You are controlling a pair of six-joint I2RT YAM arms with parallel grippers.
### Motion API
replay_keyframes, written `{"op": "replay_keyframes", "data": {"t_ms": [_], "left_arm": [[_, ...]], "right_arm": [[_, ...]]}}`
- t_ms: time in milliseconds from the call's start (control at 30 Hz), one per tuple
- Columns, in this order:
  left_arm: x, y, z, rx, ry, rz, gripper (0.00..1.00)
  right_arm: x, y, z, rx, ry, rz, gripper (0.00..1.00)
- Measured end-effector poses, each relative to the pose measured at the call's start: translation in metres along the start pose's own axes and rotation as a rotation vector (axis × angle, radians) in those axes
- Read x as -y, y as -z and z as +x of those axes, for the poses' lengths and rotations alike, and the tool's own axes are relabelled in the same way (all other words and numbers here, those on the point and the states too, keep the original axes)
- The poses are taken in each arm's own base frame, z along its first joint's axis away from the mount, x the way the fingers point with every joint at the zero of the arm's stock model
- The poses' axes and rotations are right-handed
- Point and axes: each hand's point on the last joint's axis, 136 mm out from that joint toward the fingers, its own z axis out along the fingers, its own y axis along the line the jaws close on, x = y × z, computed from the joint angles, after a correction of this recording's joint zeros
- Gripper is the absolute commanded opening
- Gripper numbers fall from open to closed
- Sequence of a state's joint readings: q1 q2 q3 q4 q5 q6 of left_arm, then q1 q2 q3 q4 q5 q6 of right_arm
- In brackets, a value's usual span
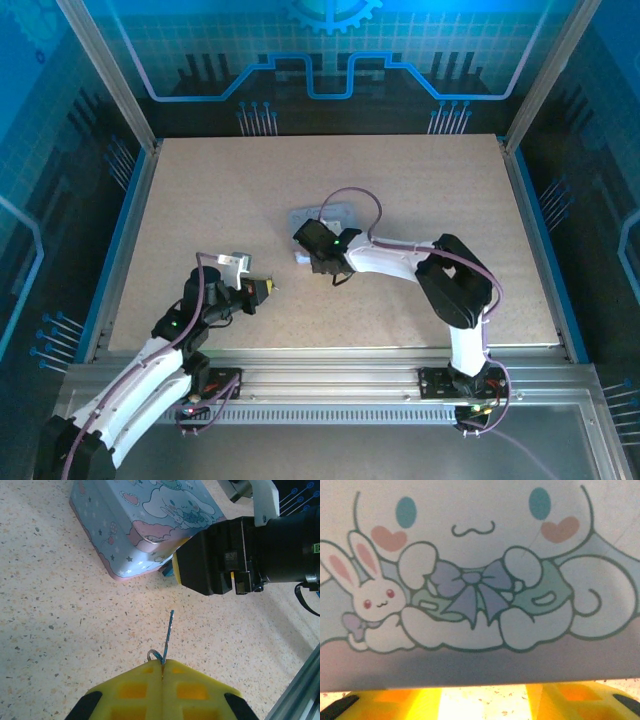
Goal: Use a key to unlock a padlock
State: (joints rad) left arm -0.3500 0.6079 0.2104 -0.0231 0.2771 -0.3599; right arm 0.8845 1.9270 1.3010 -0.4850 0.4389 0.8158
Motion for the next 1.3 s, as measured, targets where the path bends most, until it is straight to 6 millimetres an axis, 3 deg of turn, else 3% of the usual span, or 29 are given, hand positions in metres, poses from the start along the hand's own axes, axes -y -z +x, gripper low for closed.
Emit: {"op": "replay_keyframes", "data": {"t_ms": [333, 533, 700, 800, 1033, 1300], "left_arm": [[0.0, 0.0, 0.0, 0.0, -0.001, -0.002, 0.0], [0.0, 0.0, 0.0, 0.0, -0.003, -0.001, 0.0], [0.002, -0.003, 0.0, -0.004, -0.015, 0.007, 0.0], [0.008, -0.011, 0.003, -0.022, -0.053, 0.027, 0.0], [0.023, -0.051, 0.031, -0.148, -0.166, 0.08, 0.0], [0.031, -0.075, 0.012, -0.065, -0.238, 0.124, 0.0]], "right_arm": [[0.003, -0.012, 0.003, -0.002, -0.023, 0.037, 0.32], [-0.002, -0.013, -0.002, 0.003, -0.02, 0.03, 0.12], [-0.008, -0.008, -0.003, -0.036, -0.009, -0.004, 0.0], [-0.014, 0.0, -0.008, -0.102, -0.018, -0.068, 0.0], [-0.017, 0.022, -0.032, -0.257, -0.093, -0.251, 0.0], [-0.024, 0.04, -0.031, -0.429, -0.16, -0.459, 0.0]]}}
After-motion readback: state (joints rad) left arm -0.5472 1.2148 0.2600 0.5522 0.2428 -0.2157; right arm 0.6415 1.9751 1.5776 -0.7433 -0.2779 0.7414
